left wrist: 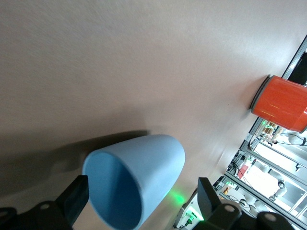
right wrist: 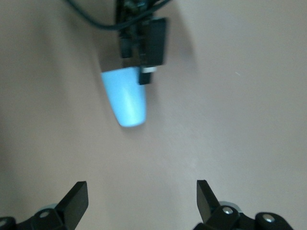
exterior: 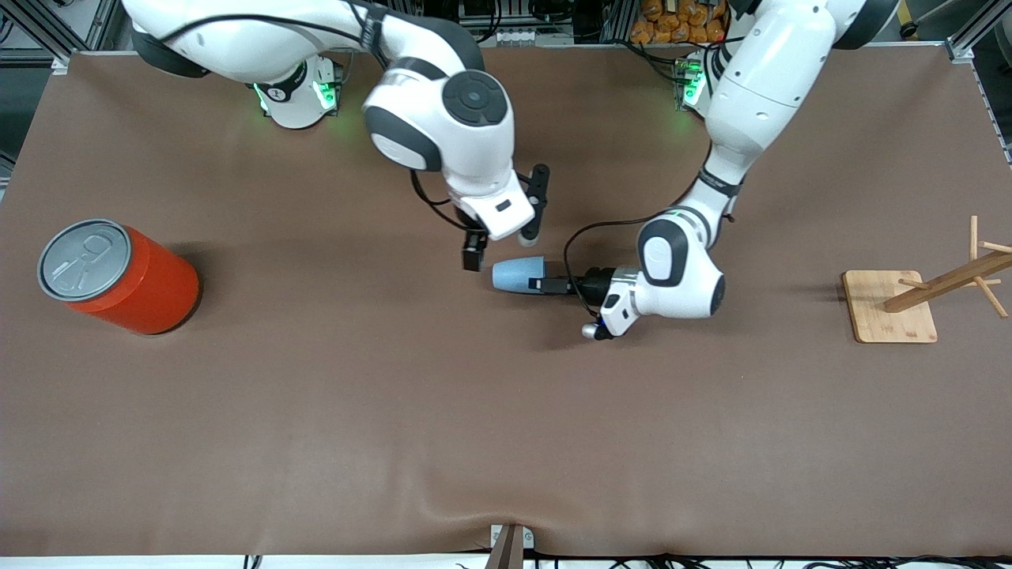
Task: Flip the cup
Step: 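Open the right gripper and withdraw it while the left gripper holds the cup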
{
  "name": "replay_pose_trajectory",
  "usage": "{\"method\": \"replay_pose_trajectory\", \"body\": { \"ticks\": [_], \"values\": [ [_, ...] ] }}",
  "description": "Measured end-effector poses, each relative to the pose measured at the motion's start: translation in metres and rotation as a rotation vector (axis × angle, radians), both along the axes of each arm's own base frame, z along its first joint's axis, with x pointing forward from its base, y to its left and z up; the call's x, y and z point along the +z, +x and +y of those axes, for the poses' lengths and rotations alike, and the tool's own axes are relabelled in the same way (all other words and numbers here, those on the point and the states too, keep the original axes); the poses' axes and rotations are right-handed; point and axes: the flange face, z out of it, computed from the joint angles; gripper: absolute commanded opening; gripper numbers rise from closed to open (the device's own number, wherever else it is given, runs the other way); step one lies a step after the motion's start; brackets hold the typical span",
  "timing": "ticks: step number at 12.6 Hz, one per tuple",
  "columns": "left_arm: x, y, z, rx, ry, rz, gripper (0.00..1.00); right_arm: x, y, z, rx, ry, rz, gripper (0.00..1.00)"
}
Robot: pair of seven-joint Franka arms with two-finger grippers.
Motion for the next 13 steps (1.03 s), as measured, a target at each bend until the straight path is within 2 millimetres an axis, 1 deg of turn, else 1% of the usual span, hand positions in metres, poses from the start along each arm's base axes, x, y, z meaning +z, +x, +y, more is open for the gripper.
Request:
{"method": "replay_pose_trajectory", "body": {
  "ticks": [2,4,5,6,7,8,10,11,12,13],
  "values": [
    [0.001,0.001,-0.001,0.017,-0.008,0.001,1.00,0.030,0.029,-0.027,-0.076,0.012,-0.009,1.00],
    [0.001,0.001,-0.003,0.019,-0.003,-0.005,1.00,0.055,0.061,-0.060,-0.158,0.045,-0.033,1.00],
    [0.001,-0.002,-0.007,0.016,0.002,-0.011,1.00,0.063,0.078,-0.078,-0.203,0.054,-0.047,1.00],
    [0.001,-0.005,-0.013,0.009,0.007,-0.014,1.00,0.066,0.095,-0.097,-0.251,0.057,-0.059,1.00],
    [-0.001,-0.010,-0.018,0.002,0.014,-0.017,0.64,0.064,0.114,-0.117,-0.304,0.064,-0.062,1.00],
    [-0.003,-0.014,-0.023,0.001,0.026,-0.024,0.39,0.058,0.134,-0.139,-0.366,0.095,-0.052,1.00],
    [-0.004,-0.017,-0.028,0.006,0.047,-0.044,0.16,0.040,0.174,-0.188,-0.493,0.156,-0.044,1.00],
    [-0.004,-0.017,-0.028,0.010,0.051,-0.050,0.06,0.031,0.187,-0.208,-0.538,0.158,-0.053,1.00],
    [-0.003,-0.015,-0.027,0.013,0.053,-0.054,0.00,0.024,0.197,-0.223,-0.579,0.152,-0.061,1.00],
    [0.001,-0.012,-0.026,0.017,0.051,-0.061,0.00,0.016,0.204,-0.239,-0.640,0.139,-0.064,1.00]
  ]
}}
